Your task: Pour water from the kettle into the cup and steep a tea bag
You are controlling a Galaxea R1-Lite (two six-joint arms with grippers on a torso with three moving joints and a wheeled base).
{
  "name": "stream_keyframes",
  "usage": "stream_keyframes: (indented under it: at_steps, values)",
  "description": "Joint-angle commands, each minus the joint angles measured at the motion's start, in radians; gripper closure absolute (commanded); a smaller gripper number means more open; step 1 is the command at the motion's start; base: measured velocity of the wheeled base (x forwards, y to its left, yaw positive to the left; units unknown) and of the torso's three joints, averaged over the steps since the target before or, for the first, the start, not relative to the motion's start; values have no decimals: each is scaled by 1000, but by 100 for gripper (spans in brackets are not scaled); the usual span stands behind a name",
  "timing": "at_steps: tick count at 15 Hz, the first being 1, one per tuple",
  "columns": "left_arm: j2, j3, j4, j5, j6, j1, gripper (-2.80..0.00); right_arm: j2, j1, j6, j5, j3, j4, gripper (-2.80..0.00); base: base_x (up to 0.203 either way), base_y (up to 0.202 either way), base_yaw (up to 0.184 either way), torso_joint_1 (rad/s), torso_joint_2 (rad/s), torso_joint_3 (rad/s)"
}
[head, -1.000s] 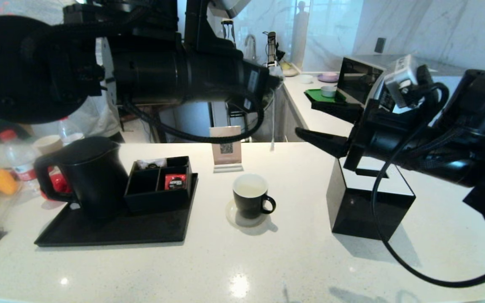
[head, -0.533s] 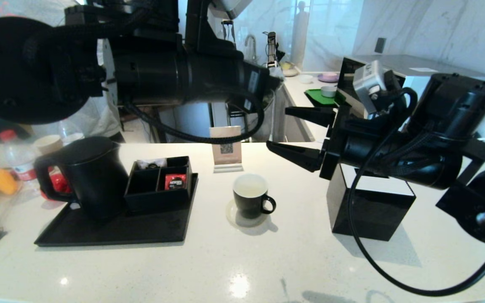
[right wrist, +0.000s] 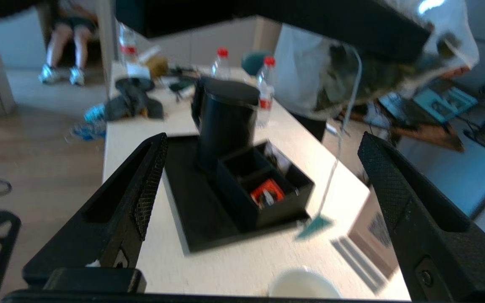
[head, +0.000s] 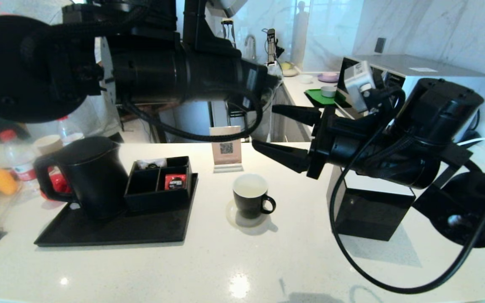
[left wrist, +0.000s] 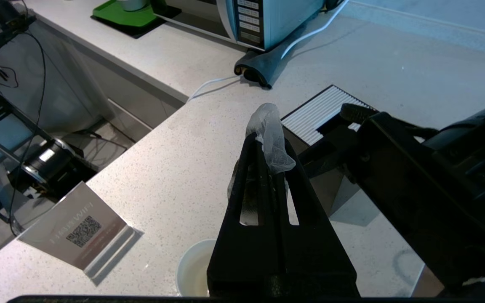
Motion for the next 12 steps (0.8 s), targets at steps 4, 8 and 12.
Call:
stream_keyframes:
  at_steps: [4, 8, 12]
  values:
    - [-2, -1, 0, 1, -14, 1, 0, 70, 25, 30, 4, -2, -84, -280, 0, 0, 0, 0, 0, 0]
    - [-2, 1, 0, 1, -14, 1, 0, 69, 28, 33, 4, 3, -85, -280, 0, 0, 0, 0, 0, 0]
    - [-2, -1, 0, 3, -15, 1, 0, 71, 28, 51, 3, 10, -86, -280, 0, 0, 0, 0, 0, 0]
